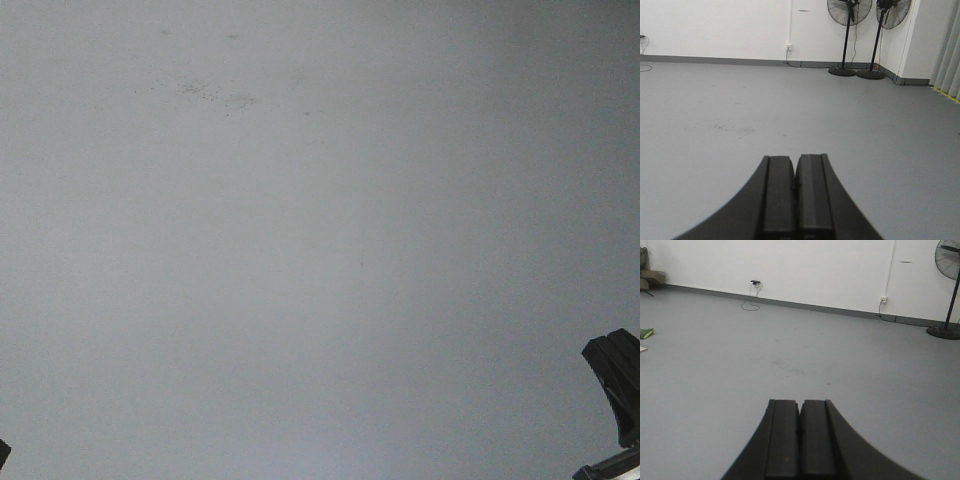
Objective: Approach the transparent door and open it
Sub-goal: 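Turn the base toward the white-framed glass sliding door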
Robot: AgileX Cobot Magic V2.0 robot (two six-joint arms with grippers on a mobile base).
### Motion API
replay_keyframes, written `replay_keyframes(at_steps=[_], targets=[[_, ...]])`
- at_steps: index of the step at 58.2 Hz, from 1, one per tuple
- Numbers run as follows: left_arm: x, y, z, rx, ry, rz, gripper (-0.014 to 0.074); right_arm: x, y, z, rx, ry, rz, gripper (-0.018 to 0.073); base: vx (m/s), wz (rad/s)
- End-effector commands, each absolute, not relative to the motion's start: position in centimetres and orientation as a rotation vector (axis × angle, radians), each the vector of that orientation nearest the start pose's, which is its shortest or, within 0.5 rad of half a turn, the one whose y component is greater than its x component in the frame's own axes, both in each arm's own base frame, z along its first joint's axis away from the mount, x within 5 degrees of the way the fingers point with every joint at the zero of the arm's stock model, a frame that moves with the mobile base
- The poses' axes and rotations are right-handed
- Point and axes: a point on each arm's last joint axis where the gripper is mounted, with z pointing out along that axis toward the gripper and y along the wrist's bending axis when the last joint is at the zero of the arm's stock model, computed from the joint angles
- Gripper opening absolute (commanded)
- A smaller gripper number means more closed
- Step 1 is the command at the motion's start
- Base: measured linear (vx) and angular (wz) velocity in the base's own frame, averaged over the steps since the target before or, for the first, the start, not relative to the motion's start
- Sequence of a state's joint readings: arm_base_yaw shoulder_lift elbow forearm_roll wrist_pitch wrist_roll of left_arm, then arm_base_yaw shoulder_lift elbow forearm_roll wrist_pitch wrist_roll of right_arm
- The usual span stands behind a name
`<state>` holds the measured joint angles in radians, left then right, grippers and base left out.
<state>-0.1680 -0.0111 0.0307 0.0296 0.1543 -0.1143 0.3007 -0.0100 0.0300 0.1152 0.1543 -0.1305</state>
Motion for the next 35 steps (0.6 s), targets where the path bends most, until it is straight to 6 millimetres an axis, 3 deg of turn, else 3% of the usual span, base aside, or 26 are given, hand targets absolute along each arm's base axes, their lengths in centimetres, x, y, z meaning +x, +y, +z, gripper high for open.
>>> replay_keyframes(at_steps=[1,35], targets=[[5.55,-0.96,19.34,0.060,1.575,-0.209,-0.0006,5.35,1.72,19.66,-0.260,1.547,0.220,-0.0005,0.00,0.00],[5.55,-0.96,19.34,0.060,1.575,-0.209,-0.0006,5.35,1.72,19.66,-0.260,1.547,0.220,-0.0005,0.00,0.00]])
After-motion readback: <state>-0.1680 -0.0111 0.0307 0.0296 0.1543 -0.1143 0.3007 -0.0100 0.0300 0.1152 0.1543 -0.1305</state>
